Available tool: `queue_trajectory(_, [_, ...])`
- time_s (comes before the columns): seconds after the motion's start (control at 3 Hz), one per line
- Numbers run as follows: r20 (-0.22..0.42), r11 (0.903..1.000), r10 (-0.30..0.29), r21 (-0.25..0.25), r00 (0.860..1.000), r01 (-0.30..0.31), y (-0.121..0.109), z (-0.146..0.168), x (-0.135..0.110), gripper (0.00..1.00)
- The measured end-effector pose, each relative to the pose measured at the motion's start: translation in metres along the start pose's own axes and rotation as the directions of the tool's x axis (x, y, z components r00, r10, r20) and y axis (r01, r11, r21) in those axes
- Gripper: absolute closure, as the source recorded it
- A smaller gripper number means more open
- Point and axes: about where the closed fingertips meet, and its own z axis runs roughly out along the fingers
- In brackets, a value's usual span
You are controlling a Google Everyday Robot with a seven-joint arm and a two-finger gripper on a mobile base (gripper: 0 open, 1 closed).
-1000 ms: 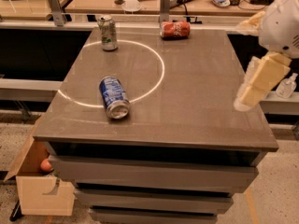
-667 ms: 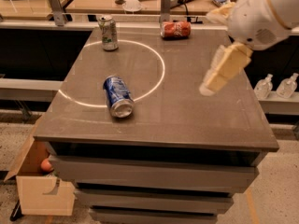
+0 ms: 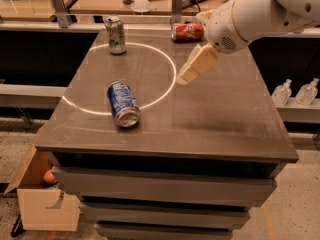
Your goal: Move 7up can near pepsi can
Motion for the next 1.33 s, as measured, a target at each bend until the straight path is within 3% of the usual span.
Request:
queue_trajectory(0.33, [0.000, 0.9999, -0.011, -0.008, 1.000, 0.011, 0.004, -0.004, -0.003, 0.00])
queue_trajectory(0.67, [0.025, 0.9991, 0.033, 0.025, 0.999, -0.033, 0.002, 0.005, 0.005, 0.00])
queue_trajectory(1.0, [0.101, 0.9869, 0.090, 0.124, 0.991, -0.103, -0.022, 0.019, 0.020, 0.00])
queue_trajectory(1.33, [0.226, 0.9656, 0.136, 0.188, 0.965, -0.180, -0.076, 0.066, 0.020, 0.00])
